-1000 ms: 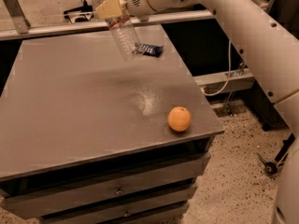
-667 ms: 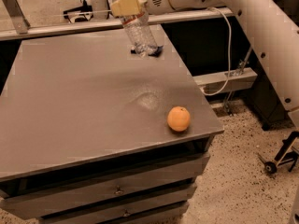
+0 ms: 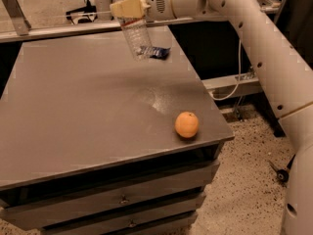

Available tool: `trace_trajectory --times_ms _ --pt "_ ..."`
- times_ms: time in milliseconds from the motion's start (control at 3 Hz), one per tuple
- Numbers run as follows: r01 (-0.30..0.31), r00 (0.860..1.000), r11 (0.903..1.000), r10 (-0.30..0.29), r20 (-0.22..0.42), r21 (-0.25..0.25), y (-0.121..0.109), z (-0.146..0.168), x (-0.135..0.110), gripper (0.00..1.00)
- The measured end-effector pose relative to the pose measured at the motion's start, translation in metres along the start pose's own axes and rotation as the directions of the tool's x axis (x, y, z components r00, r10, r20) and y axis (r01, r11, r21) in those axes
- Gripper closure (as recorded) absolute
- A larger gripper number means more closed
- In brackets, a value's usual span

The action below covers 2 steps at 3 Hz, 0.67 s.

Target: Place water bottle upright

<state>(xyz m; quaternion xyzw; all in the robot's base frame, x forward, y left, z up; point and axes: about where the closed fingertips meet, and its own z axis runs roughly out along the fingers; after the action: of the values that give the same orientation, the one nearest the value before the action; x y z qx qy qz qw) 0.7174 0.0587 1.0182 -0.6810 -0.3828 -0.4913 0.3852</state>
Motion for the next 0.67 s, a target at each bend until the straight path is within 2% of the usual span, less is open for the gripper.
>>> trace_trajectory --times_ms 333,667 --pt "0.02 0.989 0.9935 -0.003 -0.15 0.112 0.002 -0.007 -0.03 1.0" --pt "0.061 0.975 0.9827 -0.021 -0.22 0.175 -0.002 -0.017 -0.046 1.0"
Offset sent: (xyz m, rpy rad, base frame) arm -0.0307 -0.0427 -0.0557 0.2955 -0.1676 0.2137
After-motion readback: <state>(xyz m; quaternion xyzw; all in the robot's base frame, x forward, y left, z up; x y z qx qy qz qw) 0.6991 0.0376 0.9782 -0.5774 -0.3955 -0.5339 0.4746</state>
